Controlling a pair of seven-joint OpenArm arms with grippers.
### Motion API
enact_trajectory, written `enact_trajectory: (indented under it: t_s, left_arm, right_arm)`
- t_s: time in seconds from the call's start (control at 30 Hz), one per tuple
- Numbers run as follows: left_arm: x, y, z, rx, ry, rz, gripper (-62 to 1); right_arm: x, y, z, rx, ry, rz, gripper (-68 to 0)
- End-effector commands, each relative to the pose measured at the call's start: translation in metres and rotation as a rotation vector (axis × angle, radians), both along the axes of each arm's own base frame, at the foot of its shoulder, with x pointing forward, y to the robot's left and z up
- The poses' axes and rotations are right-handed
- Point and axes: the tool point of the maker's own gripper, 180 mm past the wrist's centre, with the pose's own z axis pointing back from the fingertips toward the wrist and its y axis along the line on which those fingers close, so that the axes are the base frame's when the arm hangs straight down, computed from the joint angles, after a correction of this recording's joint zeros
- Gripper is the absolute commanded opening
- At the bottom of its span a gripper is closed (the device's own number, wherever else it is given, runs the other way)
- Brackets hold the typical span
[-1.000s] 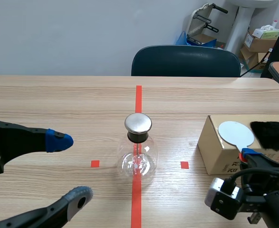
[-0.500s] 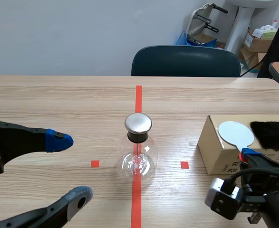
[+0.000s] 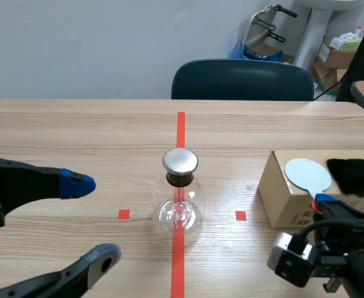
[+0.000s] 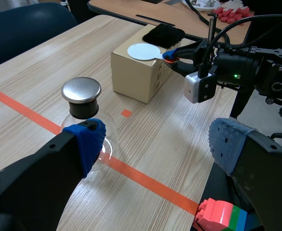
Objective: Do the electroscope experiment
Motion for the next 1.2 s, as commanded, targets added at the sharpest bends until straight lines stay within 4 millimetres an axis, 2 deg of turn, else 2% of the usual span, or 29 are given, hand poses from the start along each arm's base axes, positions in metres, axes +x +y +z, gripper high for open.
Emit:
enact_trajectory:
  t_s: [0.0, 0.53, 0.87, 1.03, 1.1, 1.17]
  left_arm:
    - [-0.001, -0.006, 0.012, -0.042, -0.022, -0.008, -13.8]
    - [-0.001, -0.006, 0.012, -0.041, -0.022, -0.008, -13.8]
    - [-0.001, -0.006, 0.012, -0.041, -0.022, -0.008, -13.9]
    - [0.003, -0.004, 0.011, -0.033, -0.03, 0.013, -20.3]
    - [0.003, -0.003, 0.01, -0.026, -0.028, 0.015, -26.6]
    - [0.003, -0.003, 0.01, -0.023, -0.028, 0.012, -36.3]
  right_arm:
    - [0.007, -0.004, 0.009, -0.013, -0.033, 0.0, -66.8]
    - [0.007, -0.004, 0.01, -0.017, -0.035, 0.003, -66.7]
    - [0.014, 0.003, 0.04, -0.009, -0.122, 0.009, -66.6]
    - [0.016, 0.016, 0.047, -0.007, -0.143, 0.032, -66.6]
    - [0.016, 0.023, 0.051, -0.002, -0.162, 0.047, -66.6]
    - [0.015, 0.03, 0.054, -0.004, -0.183, 0.062, -66.6]
